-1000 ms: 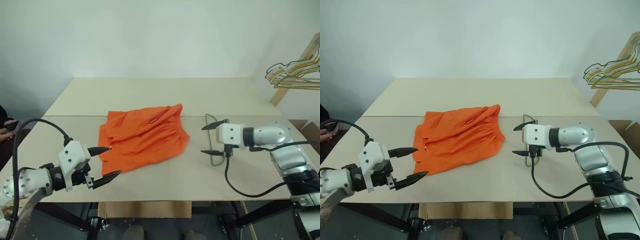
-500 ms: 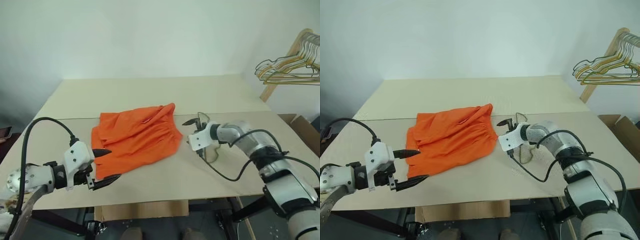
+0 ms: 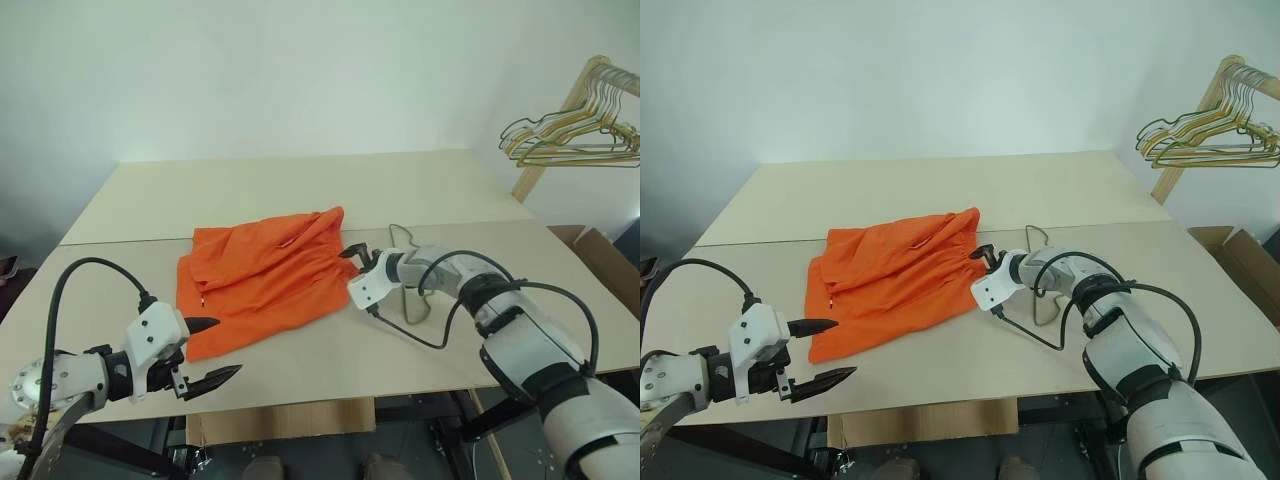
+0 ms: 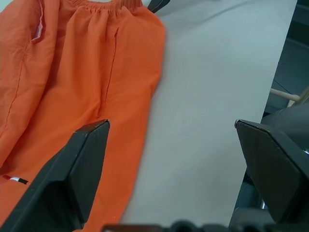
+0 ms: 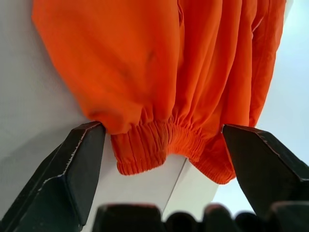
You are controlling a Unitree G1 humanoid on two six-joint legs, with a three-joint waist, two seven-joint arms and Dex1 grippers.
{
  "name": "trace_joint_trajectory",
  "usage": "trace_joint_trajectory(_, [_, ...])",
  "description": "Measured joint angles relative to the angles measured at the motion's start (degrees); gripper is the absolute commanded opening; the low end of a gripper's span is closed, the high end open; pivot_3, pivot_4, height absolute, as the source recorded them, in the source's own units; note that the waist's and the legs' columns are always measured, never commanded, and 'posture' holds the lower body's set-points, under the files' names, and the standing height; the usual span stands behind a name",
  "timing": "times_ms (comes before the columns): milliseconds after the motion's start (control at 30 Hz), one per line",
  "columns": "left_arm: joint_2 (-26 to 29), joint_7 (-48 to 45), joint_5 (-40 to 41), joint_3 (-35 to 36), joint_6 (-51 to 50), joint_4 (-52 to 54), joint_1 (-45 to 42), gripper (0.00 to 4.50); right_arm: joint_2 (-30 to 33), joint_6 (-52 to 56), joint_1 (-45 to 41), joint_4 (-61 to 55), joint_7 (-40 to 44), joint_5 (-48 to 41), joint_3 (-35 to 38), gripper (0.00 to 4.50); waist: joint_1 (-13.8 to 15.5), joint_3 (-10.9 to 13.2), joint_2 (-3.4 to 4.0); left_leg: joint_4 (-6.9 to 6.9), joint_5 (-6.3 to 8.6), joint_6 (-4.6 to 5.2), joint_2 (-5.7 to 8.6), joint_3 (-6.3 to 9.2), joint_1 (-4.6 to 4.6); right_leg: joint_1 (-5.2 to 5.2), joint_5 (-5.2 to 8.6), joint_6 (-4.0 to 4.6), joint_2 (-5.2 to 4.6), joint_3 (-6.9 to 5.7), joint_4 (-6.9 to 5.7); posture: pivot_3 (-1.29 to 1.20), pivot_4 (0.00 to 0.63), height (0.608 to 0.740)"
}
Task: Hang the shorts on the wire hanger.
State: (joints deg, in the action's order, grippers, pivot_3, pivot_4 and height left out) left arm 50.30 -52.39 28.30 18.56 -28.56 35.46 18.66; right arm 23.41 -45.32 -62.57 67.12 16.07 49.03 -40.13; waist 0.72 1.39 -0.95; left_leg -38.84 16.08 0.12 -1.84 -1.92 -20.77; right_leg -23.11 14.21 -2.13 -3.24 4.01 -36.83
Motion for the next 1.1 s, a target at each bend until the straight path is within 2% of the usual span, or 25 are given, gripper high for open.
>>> trace_joint_trajectory(233, [0.69, -0.13, -3.89, -0.43, 1.53, -0.87, 0.89, 4.50, -0.74, -0.24, -0.28, 3.38, 0.07, 0.33, -0.57, 0.96, 0.00, 0.01, 0.01, 0.04, 0.00, -0.01, 0.00, 0.00, 0.02, -0.01, 0.02, 0.02, 0.01, 0.00, -0.02, 0.19, 0.000, 0.740])
trace_joint_trajectory(333, [2.45, -0.71, -7.66, -1.42, 3.74, -3.54, 1.09, 4.50, -0.76, -0.31, -0.28, 3.88, 0.16, 0.32, -0.70, 0.03, 0.00, 0.01, 0.02, 0.06, -0.01, -0.01, -0.01, -0.01, 0.05, -0.01, 0.04, 0.05, 0.02, 0.00, -0.05, 0.19, 0.000, 0.740])
trace_joint_trajectory(633, [7.31, -2.39, -17.62, -7.72, 9.97, -12.70, -4.07, 4.50, -0.57, -1.70, 0.07, 4.28, 3.34, -2.24, 0.28, 0.03, 0.01, 0.02, 0.04, 0.09, 0.00, -0.01, -0.01, -0.02, 0.05, -0.01, 0.06, 0.05, 0.03, -0.01, -0.05, 0.18, 0.000, 0.740])
trace_joint_trajectory(867, [5.74, -2.91, -23.81, -17.94, 14.70, -23.46, -12.64, 4.50, 0.14, -2.37, 3.00, 1.59, 6.59, -6.53, 2.64, 0.03, -0.10, 0.02, 0.04, 0.09, 0.00, -0.01, -0.02, -0.04, 0.02, -0.06, 0.06, 0.04, 0.04, -0.01, -0.09, 0.15, 0.000, 0.740])
trace_joint_trajectory(967, [5.12, -3.46, -24.14, -19.37, 15.32, -25.59, -14.85, 3.91, 1.04, -2.76, 3.38, 0.67, 7.86, -7.40, 2.93, 0.00, -0.19, 0.03, 0.05, 0.09, 0.00, -0.01, -0.02, -0.04, 0.03, -0.07, 0.06, 0.05, 0.03, 0.00, -0.13, 0.13, 0.000, 0.740])
trace_joint_trajectory(1100, [3.67, -3.67, -24.40, -21.29, 16.00, -28.60, -17.48, 2.56, 1.60, -2.76, 3.95, -0.68, 9.28, -8.47, 3.78, 0.00, -0.19, 0.02, 0.05, 0.09, 0.00, 0.00, -0.02, -0.04, 0.07, -0.03, 0.07, 0.05, 0.03, -0.01, -0.15, 0.13, 0.000, 0.740])
